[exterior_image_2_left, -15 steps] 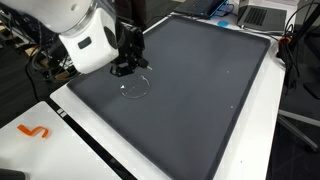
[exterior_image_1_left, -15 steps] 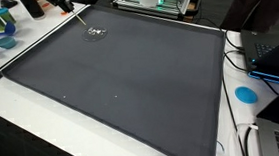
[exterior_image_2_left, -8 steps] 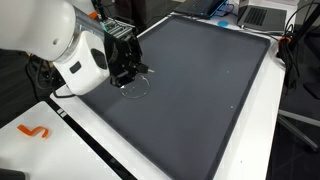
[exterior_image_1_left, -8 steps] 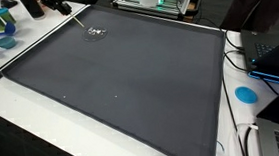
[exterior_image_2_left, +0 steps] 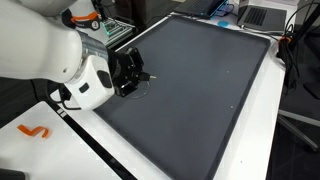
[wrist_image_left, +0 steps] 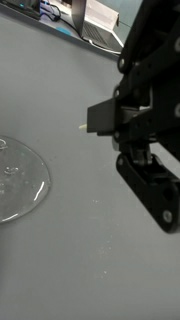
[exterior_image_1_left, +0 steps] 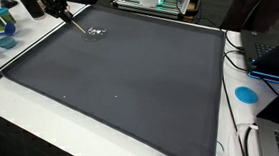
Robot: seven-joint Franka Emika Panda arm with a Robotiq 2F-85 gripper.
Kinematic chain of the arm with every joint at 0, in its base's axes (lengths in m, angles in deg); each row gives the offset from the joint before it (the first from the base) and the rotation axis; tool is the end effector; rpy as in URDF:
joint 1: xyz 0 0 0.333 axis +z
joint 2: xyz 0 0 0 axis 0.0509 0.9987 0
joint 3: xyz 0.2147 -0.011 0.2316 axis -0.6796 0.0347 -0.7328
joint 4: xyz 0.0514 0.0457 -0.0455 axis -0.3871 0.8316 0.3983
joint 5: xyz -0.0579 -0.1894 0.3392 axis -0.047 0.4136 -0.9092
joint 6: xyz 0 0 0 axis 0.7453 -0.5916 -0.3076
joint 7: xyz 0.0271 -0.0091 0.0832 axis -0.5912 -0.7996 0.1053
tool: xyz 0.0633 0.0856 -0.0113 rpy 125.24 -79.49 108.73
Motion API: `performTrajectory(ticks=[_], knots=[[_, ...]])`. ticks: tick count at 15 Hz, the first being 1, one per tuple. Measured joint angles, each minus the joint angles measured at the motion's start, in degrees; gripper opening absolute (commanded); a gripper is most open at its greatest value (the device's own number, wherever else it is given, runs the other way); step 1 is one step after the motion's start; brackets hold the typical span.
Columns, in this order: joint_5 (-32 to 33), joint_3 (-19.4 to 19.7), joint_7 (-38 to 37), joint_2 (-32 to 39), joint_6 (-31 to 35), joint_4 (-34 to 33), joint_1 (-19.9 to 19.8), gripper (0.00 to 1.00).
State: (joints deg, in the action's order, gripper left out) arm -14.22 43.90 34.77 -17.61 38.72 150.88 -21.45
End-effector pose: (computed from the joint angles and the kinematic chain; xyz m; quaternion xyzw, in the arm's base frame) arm 0.5313 -0.2722 0.2685 -0.9368 -0.0756 -0.0539 0.3374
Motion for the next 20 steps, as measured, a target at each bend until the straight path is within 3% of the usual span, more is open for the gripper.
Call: performTrajectory(ticks=[20], knots=[[-3.3, 0.0, 5.2, 2.2, -2.3, 0.0, -1.1, 0.04]])
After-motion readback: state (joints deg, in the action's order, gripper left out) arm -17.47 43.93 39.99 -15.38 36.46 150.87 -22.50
